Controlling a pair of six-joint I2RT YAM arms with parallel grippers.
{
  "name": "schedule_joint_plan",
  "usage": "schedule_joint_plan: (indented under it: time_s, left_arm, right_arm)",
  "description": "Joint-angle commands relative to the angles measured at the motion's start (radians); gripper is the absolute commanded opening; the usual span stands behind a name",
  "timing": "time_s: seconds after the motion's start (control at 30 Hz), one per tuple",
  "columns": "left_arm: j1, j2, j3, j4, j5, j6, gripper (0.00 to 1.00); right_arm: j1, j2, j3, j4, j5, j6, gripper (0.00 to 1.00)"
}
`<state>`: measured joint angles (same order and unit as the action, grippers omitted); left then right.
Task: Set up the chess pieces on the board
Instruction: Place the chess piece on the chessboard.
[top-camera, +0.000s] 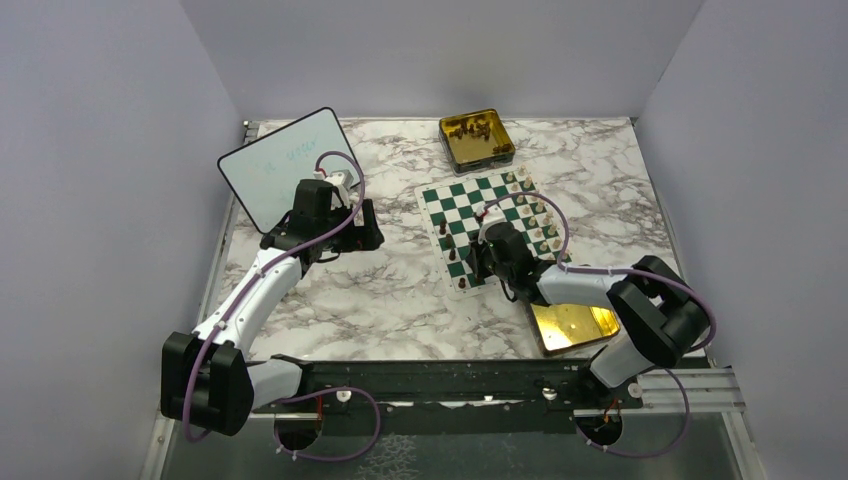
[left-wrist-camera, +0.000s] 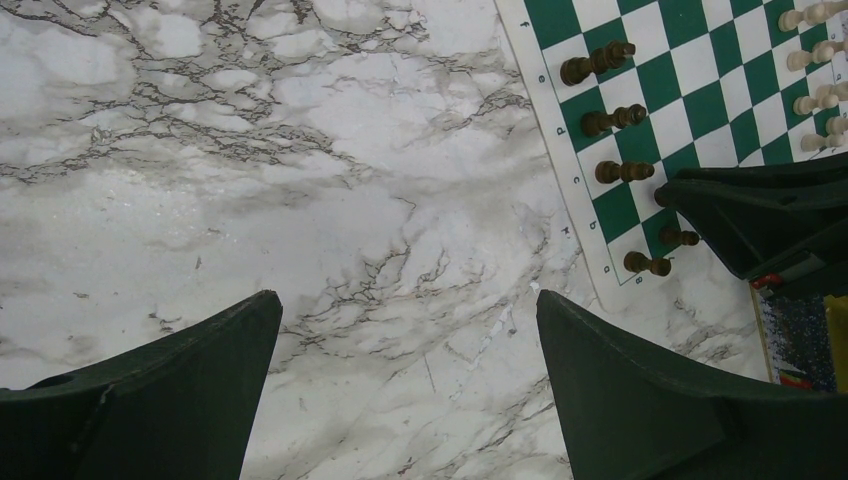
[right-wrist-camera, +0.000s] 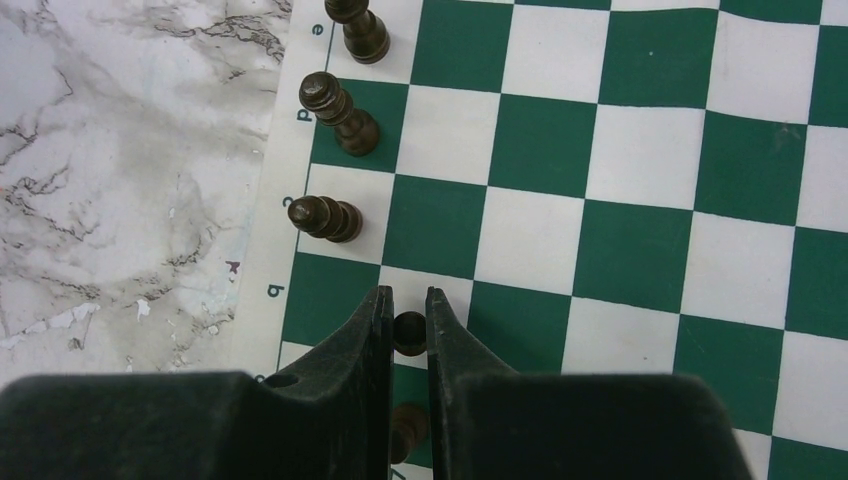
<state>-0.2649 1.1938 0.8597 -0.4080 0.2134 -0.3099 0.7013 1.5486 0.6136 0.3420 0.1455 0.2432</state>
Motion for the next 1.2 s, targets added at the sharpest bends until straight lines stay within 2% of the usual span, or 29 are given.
schedule_joint_plan:
  time_s: [0.0, 1.17]
  left_arm:
    - [0.0, -0.007, -0.012, 0.019, 0.02, -0.003, 0.99]
    - [0.0, -0.009, -0.012, 0.018, 0.025, -0.003, 0.99]
  right_arm:
    - [0.009, 0.019, -0.009, 0.037, 0.049, -0.008, 0.14]
    - [0.009, 0.048, 0.026, 0.04, 0.03, -0.01, 0.16]
